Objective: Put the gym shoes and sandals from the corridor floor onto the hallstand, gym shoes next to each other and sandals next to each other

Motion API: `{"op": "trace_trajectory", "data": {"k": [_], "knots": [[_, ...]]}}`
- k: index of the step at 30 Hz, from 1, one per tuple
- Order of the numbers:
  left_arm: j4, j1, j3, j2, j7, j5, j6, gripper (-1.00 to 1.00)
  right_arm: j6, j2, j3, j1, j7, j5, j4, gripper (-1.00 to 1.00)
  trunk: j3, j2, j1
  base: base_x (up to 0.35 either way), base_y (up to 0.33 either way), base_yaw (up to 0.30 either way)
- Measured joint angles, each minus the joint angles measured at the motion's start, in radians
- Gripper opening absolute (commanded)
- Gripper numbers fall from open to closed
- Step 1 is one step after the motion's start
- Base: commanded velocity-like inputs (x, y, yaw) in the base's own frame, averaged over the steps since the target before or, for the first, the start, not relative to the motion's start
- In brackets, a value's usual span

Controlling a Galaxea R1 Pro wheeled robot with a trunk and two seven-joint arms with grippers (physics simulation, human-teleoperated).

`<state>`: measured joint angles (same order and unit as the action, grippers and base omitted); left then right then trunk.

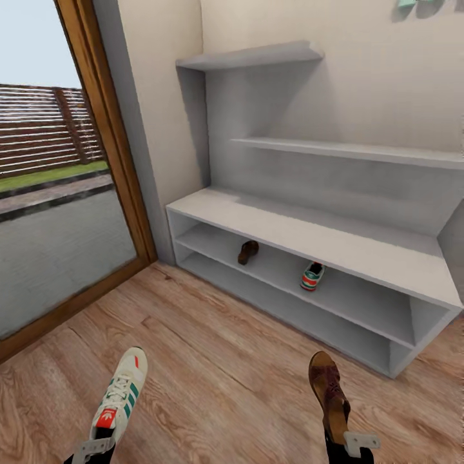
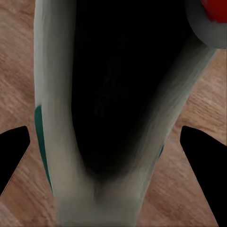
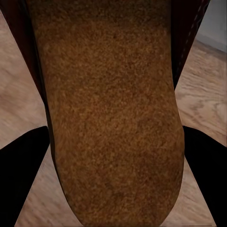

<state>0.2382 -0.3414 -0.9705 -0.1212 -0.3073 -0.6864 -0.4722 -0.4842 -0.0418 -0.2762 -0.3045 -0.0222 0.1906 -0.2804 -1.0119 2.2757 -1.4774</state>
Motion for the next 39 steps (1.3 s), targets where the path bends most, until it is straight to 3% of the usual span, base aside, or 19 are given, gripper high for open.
{"op": "trace_trajectory", "data": {"k": [21, 39], "knots": [[-0.001, 0.0, 0.001, 0.0, 0.0, 0.0, -0.001, -1.0, 0.0, 0.0, 0.0, 0.0, 0.0, 0.0, 0.0, -1.0, 0.0, 0.0, 0.0, 0.01, 0.031, -0.265], [0.0, 0.0, 0.0, 0.0, 0.0, 0.001, 0.0, -1.0, 0.0, 0.0, 0.0, 0.0, -0.001, 0.0, 0.0, -1.0, 0.0, 0.0, 0.0, 0.03, 0.217, -0.265]]}}
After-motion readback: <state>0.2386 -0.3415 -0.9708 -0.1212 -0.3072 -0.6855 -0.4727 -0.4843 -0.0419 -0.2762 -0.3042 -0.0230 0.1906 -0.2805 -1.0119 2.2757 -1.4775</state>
